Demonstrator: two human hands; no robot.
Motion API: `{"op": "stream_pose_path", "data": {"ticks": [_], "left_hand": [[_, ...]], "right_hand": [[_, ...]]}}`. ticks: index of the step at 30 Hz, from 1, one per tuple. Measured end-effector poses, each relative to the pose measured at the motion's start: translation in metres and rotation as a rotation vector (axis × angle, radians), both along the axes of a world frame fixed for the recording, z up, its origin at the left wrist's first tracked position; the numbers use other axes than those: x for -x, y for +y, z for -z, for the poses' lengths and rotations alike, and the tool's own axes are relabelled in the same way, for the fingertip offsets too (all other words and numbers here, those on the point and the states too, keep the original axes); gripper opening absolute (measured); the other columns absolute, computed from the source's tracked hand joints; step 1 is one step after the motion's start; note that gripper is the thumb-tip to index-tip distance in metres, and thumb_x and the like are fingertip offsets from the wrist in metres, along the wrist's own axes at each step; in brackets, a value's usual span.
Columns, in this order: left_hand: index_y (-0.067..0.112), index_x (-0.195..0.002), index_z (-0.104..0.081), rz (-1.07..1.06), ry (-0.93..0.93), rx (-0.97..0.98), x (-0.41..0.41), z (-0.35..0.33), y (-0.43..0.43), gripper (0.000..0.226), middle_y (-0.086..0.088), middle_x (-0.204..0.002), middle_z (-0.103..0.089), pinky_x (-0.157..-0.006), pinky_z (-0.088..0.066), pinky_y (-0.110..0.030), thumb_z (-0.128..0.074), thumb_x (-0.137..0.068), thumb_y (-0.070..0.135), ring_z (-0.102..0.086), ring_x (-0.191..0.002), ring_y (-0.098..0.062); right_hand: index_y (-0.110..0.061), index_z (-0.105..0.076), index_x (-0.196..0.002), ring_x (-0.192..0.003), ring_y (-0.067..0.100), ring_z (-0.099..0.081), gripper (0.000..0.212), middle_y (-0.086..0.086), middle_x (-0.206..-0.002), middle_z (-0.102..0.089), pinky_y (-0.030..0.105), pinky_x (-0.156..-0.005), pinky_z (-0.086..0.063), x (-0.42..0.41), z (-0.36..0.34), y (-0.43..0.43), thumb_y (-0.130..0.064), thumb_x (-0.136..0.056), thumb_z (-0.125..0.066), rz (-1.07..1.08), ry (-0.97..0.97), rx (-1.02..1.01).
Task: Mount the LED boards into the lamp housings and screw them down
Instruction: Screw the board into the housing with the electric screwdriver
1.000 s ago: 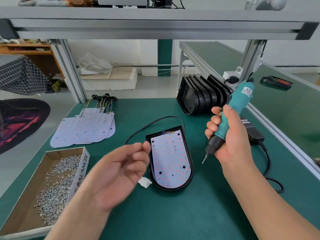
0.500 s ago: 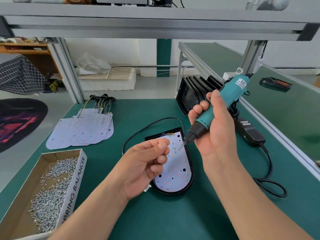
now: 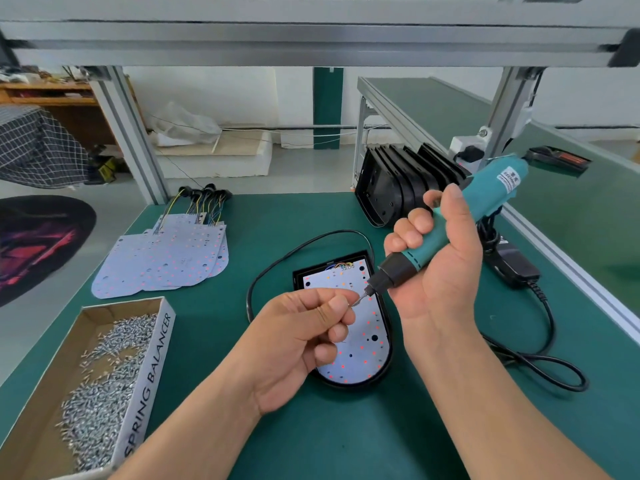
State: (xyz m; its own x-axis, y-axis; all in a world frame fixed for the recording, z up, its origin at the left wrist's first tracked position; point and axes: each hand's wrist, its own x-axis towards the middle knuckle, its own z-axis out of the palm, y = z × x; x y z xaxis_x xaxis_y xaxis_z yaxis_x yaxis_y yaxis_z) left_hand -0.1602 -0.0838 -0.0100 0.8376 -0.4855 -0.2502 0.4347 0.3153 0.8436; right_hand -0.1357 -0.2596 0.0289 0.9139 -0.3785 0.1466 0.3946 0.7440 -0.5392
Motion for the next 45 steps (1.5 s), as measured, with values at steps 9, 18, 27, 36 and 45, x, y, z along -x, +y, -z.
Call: {"op": "stream_pose_path", "data": {"ticks": [9, 18, 27, 36, 45], "left_hand": [[0.007, -0.096, -0.084, 0.019, -0.004, 0.0, 0.001, 0.002, -0.003, 0.016, -0.009, -0.084, -0.065, -0.046, -0.04, -0.017, -0.074, -0.087, 0.016, -0.052, -0.061, -0.009], [0.007, -0.094, -0.085, -0.021, -0.1, -0.086, 0.002, 0.006, -0.003, 0.014, -0.009, -0.082, -0.067, -0.048, -0.042, -0.018, -0.076, -0.088, 0.016, -0.053, -0.06, -0.011], [0.026, -0.094, -0.085, -0.164, -0.423, -0.341, 0.0, 0.011, -0.004, 0.026, -0.002, -0.077, -0.073, -0.054, -0.044, -0.019, -0.072, -0.1, 0.005, -0.051, -0.058, -0.011], [0.027, -0.098, -0.084, -0.107, -0.375, -0.291, 0.0, 0.013, -0.005, 0.021, -0.004, -0.079, -0.073, -0.053, -0.04, -0.019, -0.078, -0.094, 0.008, -0.048, -0.056, -0.011], [0.041, -0.106, -0.08, -0.108, -0.441, -0.331, -0.001, 0.017, -0.005, 0.026, 0.001, -0.085, -0.075, -0.057, -0.043, -0.017, -0.076, -0.093, 0.019, -0.05, -0.061, -0.011]], "right_hand": [[-0.019, -0.06, -0.093, -0.052, 0.008, -0.041, 0.018, -0.006, -0.067, -0.047, 0.023, -0.053, -0.042, 0.0, 0.0, 0.0, -0.036, -0.1, -0.064, 0.004, -0.025, 0.011], [-0.018, -0.06, -0.095, -0.052, 0.009, -0.041, 0.019, -0.005, -0.067, -0.046, 0.024, -0.052, -0.042, 0.002, -0.001, 0.004, -0.035, -0.103, -0.063, 0.022, -0.015, 0.07], [-0.018, -0.056, -0.099, -0.053, 0.01, -0.044, 0.023, -0.006, -0.068, -0.048, 0.023, -0.052, -0.044, -0.001, 0.006, 0.005, -0.038, -0.103, -0.067, 0.074, 0.151, 0.026], [-0.016, -0.058, -0.102, -0.054, 0.009, -0.042, 0.023, -0.006, -0.069, -0.046, 0.023, -0.052, -0.043, 0.0, 0.014, 0.002, -0.038, -0.103, -0.066, 0.046, 0.132, 0.018], [-0.016, -0.058, -0.099, -0.053, 0.009, -0.042, 0.023, -0.006, -0.068, -0.045, 0.022, -0.052, -0.042, 0.0, 0.017, 0.003, -0.037, -0.104, -0.064, 0.031, 0.138, -0.001]]}}
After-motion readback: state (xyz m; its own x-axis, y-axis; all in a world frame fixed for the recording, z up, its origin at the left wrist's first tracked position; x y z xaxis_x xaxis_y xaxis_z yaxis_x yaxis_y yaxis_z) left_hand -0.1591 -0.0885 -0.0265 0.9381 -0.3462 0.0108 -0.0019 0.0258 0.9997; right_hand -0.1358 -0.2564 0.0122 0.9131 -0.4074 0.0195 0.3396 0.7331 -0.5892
